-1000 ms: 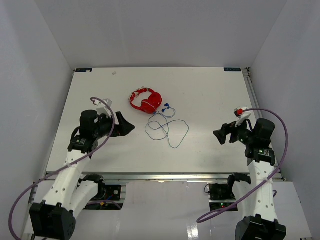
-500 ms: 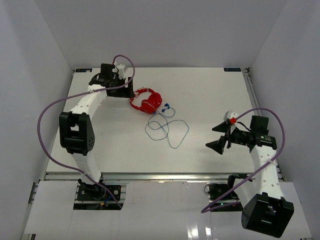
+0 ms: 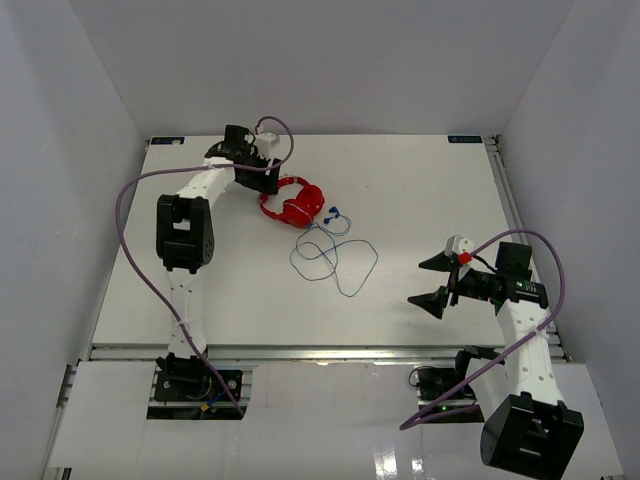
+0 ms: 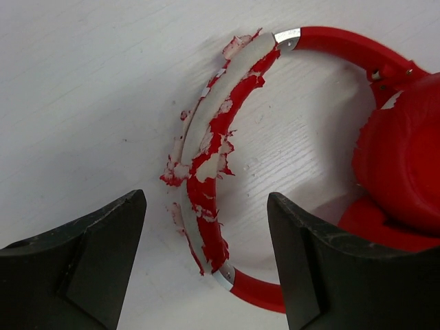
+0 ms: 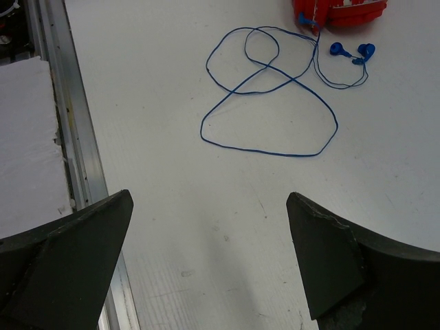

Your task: Wrap the headphones

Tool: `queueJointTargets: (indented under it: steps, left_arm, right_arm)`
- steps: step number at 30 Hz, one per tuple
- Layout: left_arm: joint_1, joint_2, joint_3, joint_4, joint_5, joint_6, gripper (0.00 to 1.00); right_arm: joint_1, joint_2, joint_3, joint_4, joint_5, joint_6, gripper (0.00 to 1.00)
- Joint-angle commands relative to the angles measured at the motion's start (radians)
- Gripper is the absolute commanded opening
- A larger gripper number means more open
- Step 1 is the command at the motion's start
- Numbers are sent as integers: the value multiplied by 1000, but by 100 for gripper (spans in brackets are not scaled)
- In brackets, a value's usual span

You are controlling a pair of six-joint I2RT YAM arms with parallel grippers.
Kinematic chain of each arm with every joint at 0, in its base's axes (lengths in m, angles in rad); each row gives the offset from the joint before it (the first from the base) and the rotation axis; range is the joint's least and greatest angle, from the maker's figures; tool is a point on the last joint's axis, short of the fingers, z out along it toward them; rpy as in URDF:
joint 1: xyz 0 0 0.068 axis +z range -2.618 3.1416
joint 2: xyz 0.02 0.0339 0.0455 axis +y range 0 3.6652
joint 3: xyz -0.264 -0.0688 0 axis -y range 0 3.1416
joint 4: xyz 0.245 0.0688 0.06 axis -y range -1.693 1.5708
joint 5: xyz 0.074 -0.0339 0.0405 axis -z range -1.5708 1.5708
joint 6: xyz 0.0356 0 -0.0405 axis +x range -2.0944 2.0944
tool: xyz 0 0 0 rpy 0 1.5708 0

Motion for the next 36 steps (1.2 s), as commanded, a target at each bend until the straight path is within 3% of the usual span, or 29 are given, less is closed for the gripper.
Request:
queueJointTargets:
  steps: [1, 9, 16, 25, 29, 36]
  left_arm:
    - [-31, 17, 53, 22, -12, 84, 81]
    - [-47, 69, 73, 58, -109, 166, 74]
    - [-47, 107, 76, 60, -132, 196, 48]
    - [-69, 90, 16, 66, -173, 188, 23]
    - [-69, 0, -28, 67, -201, 69, 0]
    - [-50, -291, -283, 82, -241, -256, 0]
  right_arm:
    - [-3, -8, 2, 6, -49, -26, 100]
    - [-21, -9, 7, -2, -70, -18, 99]
    - [-31, -7, 5, -2, -68, -18, 99]
    - [-46, -11, 6, -6, -77, -16, 99]
    - [-50, -15, 2, -9, -76, -16, 99]
    - [-50, -21, 2, -16, -58, -24, 100]
